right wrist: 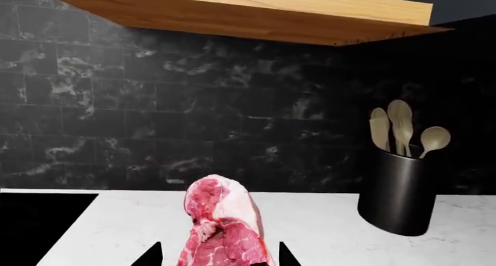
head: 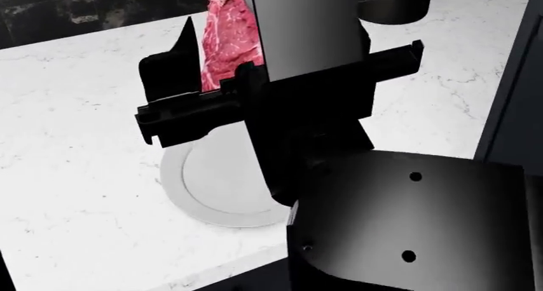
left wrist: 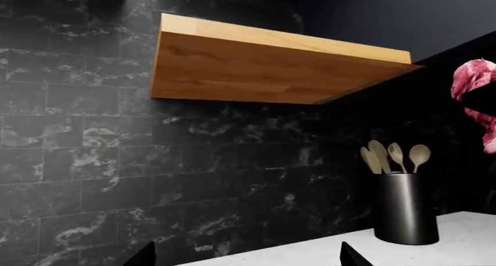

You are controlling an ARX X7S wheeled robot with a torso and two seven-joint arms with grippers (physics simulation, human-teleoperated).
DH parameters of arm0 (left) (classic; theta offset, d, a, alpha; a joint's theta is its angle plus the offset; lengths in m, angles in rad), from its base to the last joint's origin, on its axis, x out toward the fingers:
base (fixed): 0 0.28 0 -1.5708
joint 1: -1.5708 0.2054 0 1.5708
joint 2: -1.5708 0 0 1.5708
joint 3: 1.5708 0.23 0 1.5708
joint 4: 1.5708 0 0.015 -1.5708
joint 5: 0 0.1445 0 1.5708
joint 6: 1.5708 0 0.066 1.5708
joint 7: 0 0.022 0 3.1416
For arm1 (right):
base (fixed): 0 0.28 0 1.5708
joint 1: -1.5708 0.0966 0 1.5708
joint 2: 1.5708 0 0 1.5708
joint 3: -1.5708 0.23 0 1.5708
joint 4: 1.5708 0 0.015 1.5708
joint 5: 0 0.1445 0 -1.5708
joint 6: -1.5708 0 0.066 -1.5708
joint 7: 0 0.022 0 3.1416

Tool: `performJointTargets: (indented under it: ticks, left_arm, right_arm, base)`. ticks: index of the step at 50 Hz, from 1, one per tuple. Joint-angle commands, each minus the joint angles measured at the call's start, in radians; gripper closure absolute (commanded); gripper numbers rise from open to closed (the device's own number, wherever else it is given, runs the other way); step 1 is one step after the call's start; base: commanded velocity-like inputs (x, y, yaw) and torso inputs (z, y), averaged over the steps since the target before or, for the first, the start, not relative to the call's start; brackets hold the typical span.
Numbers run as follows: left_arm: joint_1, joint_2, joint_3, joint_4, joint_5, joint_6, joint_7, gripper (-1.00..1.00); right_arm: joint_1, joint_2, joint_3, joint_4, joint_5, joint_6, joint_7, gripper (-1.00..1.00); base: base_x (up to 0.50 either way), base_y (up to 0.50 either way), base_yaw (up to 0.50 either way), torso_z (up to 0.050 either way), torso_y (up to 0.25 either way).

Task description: Pick the steak from the top rack in the oven and place it on the plate on the counter.

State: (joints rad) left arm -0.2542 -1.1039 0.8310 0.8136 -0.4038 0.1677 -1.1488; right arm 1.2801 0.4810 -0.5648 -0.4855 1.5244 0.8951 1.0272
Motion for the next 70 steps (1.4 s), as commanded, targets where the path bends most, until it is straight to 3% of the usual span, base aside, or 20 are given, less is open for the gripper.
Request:
performJointTargets:
  ticks: [1, 16, 31, 47, 56, 70]
  left_arm:
    - [0.001, 0.007, 0.006, -0.002, 0.024, 0.017, 0.023, -1.0]
    - [0.01, 0.008, 0.006, -0.012, 0.029, 0.028, 0.027, -1.0]
    - [0.005, 0.025, 0.007, -0.021, 0.03, 0.02, 0.036, -1.0]
    - [-0.001, 0.028, 0.003, -0.015, 0.023, 0.008, 0.042, -1.0]
    - [-0.002, 0.034, 0.004, -0.014, 0.027, 0.004, 0.045, -1.0]
    - [0.0, 0.038, 0.003, -0.019, 0.025, 0.005, 0.05, -1.0]
  right_arm:
    - [0.036, -0.034, -0.019, 0.116, -0.075, 0.041, -0.046, 1.0]
    - [0.11, -0.05, -0.062, 0.293, 0.011, 0.14, -0.05, 1.0]
    - [0.193, -0.026, -0.038, 0.336, 0.325, 0.216, 0.094, 1.0]
    - [0.235, -0.004, -0.087, 0.365, 0.466, 0.265, 0.16, 1.0]
    - [0.206, 0.003, -0.092, 0.362, 0.43, 0.264, 0.126, 1.0]
    - [0.17, -0.067, -0.106, 0.464, 0.21, 0.207, -0.065, 1.0]
  base:
    - [0.0, 0.0, 0.0, 0.01, 0.0]
    - [0.0, 0.0, 0.0, 0.0, 0.001]
    - [0.0, 0.0, 0.0, 0.0, 0.001]
    - [0.0, 0.0, 0.0, 0.0, 0.001]
    - [0.0, 0.0, 0.0, 0.001, 0.001]
    - [0.0, 0.0, 0.0, 0.0, 0.001]
